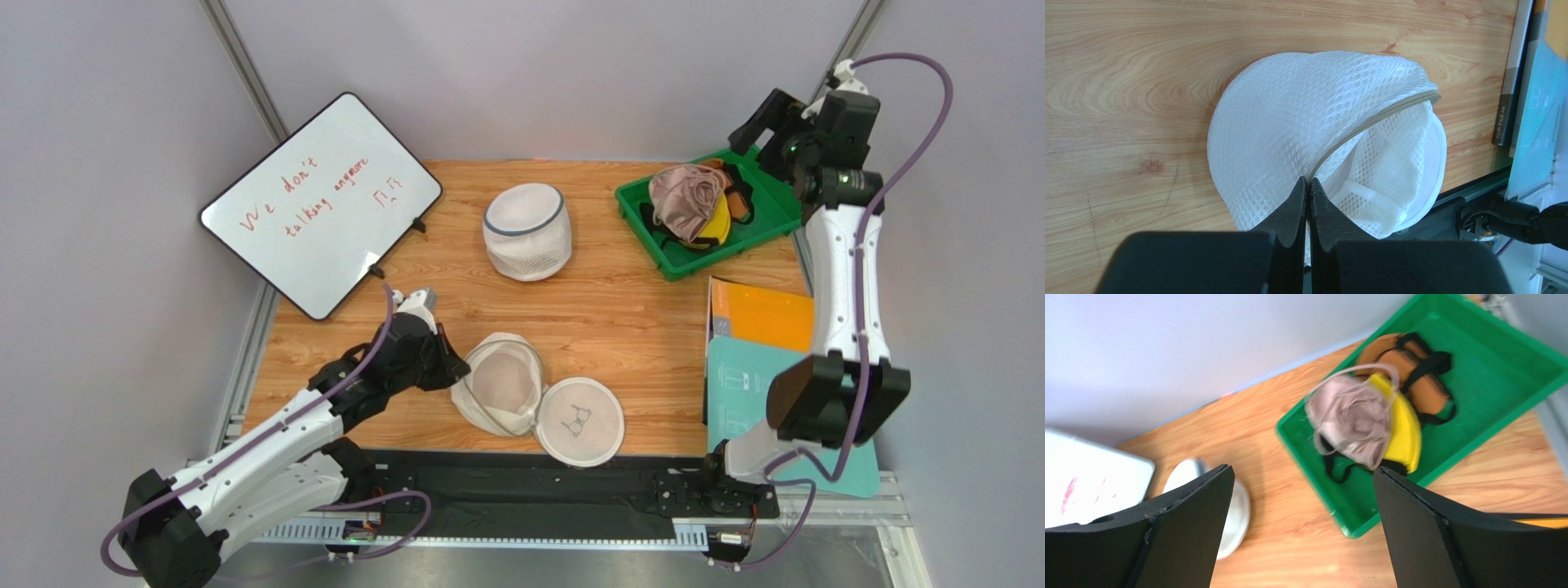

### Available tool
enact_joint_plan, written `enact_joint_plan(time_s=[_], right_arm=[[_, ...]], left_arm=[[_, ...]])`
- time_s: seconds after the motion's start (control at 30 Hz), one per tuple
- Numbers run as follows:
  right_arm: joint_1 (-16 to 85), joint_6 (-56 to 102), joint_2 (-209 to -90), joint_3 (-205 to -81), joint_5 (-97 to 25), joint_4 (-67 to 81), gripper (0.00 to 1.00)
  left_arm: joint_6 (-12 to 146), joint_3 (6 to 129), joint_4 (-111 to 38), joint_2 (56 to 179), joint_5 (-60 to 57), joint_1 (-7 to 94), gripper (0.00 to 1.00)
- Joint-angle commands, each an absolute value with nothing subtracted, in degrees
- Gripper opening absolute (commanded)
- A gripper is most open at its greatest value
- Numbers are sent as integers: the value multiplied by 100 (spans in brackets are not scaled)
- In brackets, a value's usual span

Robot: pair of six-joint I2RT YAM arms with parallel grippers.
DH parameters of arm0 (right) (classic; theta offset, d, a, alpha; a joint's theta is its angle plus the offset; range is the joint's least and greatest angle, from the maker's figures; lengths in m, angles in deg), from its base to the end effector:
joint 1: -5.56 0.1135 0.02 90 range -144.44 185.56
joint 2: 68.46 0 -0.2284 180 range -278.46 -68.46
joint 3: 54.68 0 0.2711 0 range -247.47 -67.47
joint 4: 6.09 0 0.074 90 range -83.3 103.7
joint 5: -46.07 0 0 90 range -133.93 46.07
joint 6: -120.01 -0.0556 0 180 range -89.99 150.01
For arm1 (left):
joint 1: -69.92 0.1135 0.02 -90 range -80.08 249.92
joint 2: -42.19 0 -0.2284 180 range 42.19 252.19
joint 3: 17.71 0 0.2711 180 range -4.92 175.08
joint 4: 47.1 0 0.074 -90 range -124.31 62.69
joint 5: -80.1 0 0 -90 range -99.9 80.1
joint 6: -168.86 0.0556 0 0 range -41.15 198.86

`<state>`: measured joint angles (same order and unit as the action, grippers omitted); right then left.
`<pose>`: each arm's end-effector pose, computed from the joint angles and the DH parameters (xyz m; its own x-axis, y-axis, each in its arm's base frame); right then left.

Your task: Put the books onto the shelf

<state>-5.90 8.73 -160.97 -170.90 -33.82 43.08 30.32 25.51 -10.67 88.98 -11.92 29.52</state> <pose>0.3885 -0.0688 0.3954 -0.3780 0.4412 -0.8139 0.1904 0.8974 0.3980 0.1790 -0.1498 0.1798 -0.7941 -0.3076 -0.5242 0.0484 0.8277 -0.5591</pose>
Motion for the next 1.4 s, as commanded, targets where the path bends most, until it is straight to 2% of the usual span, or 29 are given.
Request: enact_joint_plan(time_s=[0.0,0.07,0.2,0.4,0.5,0.8,1.0,1.2,1.37], right_arm=[[192,751,-14612,-15331,-3110,3571,90],[528,716,-14222,-14765,-3249,3456,90],[2012,550,-13536,-13657,-3443,3500,88],[3734,32,-13218,-12074,-4006,3526,86],[4210,-180,-13131,-11503,-4243,3859,82],[4344,-681,-12191,-10607,-4587,4985,71],[4344,-1059,-11883,-9973,-4227,4951,70],[4344,-1297,-11689,-9410,-3778,4670,55],[4344,-1367,-11759,-9094,-3532,4344,49]], left_arm=[[2990,2540,-1084,8737,-1262,2984,0],[2999,2522,-1084,8737,-1280,2975,0],[2999,2505,-1110,8780,-1280,2975,0],[2929,2496,-1119,8912,-1324,3002,0],[2937,2496,-1163,8965,-1306,3019,0],[2946,2364,-1251,9009,-1280,3169,0],[2964,2373,-1260,9027,-1245,3195,0],[2981,2408,-1260,9027,-1236,3221,0],[2973,2417,-1295,9097,-1219,3213,0]])
